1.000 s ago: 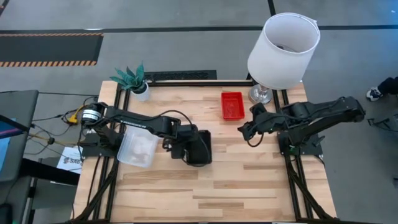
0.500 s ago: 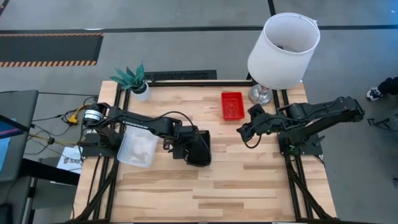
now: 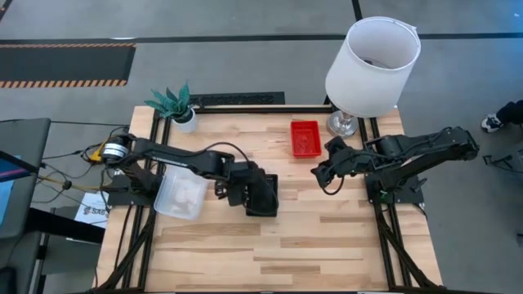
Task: Stack baskets by color
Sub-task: Stack the top black bin on the bottom black bin, then return to Home Position
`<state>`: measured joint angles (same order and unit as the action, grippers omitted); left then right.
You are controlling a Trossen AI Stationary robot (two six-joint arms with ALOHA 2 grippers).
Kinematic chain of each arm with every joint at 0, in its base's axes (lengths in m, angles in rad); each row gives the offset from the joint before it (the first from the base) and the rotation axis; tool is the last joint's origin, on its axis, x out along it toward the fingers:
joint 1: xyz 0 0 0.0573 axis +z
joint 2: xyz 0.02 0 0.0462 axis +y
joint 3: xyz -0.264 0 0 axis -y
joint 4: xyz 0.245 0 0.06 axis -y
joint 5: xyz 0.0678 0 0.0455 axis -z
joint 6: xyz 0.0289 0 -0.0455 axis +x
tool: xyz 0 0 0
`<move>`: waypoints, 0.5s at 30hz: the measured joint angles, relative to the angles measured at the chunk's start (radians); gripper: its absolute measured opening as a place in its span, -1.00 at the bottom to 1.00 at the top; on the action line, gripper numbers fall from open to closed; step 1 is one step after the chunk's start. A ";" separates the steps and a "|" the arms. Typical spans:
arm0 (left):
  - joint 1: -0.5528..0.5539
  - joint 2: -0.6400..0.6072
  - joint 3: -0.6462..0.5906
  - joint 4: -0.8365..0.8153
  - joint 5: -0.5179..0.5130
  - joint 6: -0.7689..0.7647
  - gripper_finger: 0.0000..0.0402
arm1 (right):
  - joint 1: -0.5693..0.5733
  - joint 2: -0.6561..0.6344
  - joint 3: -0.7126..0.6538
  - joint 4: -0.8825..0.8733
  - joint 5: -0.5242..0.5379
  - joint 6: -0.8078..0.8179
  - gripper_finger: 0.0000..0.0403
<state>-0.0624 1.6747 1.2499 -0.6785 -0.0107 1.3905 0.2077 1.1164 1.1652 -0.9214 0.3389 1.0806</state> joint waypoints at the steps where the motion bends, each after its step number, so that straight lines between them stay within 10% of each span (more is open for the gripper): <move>1: 0.000 -0.024 0.000 -0.001 -0.014 -0.058 -0.33 | 0.000 0.000 0.000 0.011 0.000 -0.027 0.22; 15: 0.072 -0.464 0.000 -0.119 0.018 -1.031 -0.31 | -0.071 0.000 0.000 0.277 0.000 -0.587 0.22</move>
<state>0.0101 1.2103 1.2503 -0.7971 0.0078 0.3597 0.1368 1.1164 1.1652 -0.6441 0.3391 0.4941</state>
